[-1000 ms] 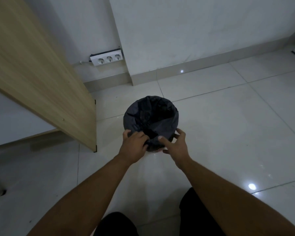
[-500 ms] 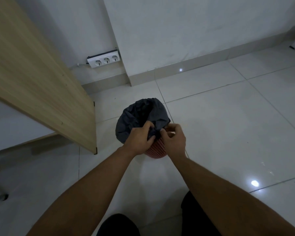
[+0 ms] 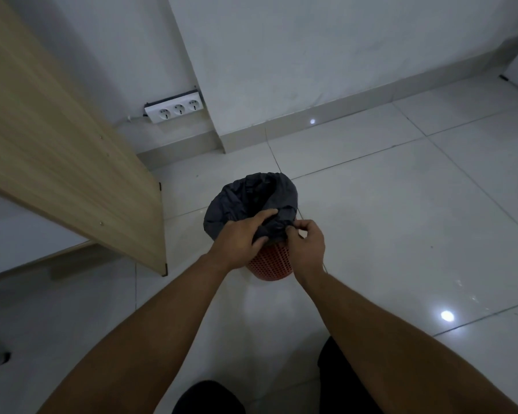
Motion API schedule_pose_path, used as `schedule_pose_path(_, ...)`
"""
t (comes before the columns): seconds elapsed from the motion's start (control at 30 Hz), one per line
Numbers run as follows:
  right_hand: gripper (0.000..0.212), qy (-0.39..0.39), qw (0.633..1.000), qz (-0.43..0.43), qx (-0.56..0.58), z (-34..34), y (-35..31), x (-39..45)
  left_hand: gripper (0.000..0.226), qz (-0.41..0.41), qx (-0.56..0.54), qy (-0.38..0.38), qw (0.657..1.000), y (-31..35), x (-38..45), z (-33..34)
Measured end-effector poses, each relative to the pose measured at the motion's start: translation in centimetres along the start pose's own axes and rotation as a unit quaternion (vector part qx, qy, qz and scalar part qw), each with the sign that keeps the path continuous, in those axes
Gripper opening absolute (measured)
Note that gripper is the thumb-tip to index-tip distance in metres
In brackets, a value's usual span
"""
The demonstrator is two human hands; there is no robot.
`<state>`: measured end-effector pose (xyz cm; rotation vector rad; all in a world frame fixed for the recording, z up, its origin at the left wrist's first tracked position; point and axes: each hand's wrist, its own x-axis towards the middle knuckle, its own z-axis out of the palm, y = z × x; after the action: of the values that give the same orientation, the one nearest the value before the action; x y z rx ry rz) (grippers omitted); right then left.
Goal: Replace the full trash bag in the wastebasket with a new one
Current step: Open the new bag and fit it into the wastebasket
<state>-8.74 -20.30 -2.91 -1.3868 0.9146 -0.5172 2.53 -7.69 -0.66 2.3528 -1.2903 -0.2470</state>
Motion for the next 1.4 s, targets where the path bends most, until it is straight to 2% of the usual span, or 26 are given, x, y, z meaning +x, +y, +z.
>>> schedule_pose_path(0.1,0.008,0.005,1.0,-0.019,-0.015,0.0,0.3,0.1,0.065,-0.003,0.006,0.015,1.0,-0.1,0.3,0.1)
schedule_pose_path(0.17,0.018,-0.005,0.999,-0.04,-0.029,0.2,0.6,0.3,0.067,-0.027,0.0,-0.005,1.0,-0.1,0.5,0.4)
schedule_pose_path(0.3,0.03,-0.028,0.992,-0.08,-0.088,0.3,0.6,0.4,0.088,-0.132,-0.061,-0.122,0.982,0.4,1.6,0.0)
schedule_pose_path(0.47,0.03,-0.052,0.991,-0.073,-0.099,0.2,0.7,0.8,0.09,-0.153,-0.108,-0.243,0.952,0.7,3.9,-1.2)
schedule_pose_path(0.53,0.029,-0.076,0.989,-0.071,-0.105,-0.1,0.4,0.9,0.093,-0.157,-0.175,-0.255,0.938,1.0,4.2,-1.2)
schedule_pose_path(0.6,0.037,-0.12,0.982,-0.087,-0.115,-0.5,0.3,1.0,0.097,-0.156,-0.231,-0.24,0.93,1.3,4.3,-1.2)
schedule_pose_path(0.67,0.049,-0.16,0.973,-0.101,-0.129,-1.0,0.2,1.2,0.103,-0.148,-0.238,-0.244,0.928,1.4,4.3,-1.1)
schedule_pose_path(0.83,0.062,-0.219,0.959,-0.118,-0.133,-1.8,0.4,1.9,0.121,-0.15,-0.199,-0.276,0.928,1.0,4.4,-1.3)
schedule_pose_path(0.93,0.065,-0.213,0.946,-0.165,-0.183,-1.5,1.0,1.8,0.121,-0.14,-0.183,-0.271,0.935,0.8,4.3,-1.6)
schedule_pose_path(1.03,0.039,-0.121,0.943,-0.226,-0.213,-0.8,1.0,1.7,0.114,-0.112,-0.173,-0.259,0.944,0.7,4.3,-1.7)
schedule_pose_path(1.1,0.017,-0.102,0.928,-0.282,-0.22,-0.6,0.7,2.0,0.105,-0.091,-0.197,-0.228,0.949,0.4,4.4,-1.8)
schedule_pose_path(1.17,0.011,-0.098,0.921,-0.303,-0.223,-0.6,0.5,2.7,0.093,-0.067,-0.199,-0.197,0.958,0.1,4.3,-2.1)
schedule_pose_path(1.3,0.007,-0.069,0.934,-0.291,-0.196,-0.5,0.6,3.5,0.066,-0.019,-0.108,-0.123,0.986,-0.2,4.1,-2.4)
schedule_pose_path(1.33,0.008,-0.066,0.943,-0.27,-0.183,-0.4,0.5,3.5,0.062,-0.013,-0.091,-0.11,0.99,-0.3,4.1,-2.2)
schedule_pose_path(1.4,0.007,-0.051,0.973,-0.174,-0.144,0.0,0.0,3.5,0.057,-0.01,-0.073,-0.086,0.994,-0.5,3.9,-1.9)
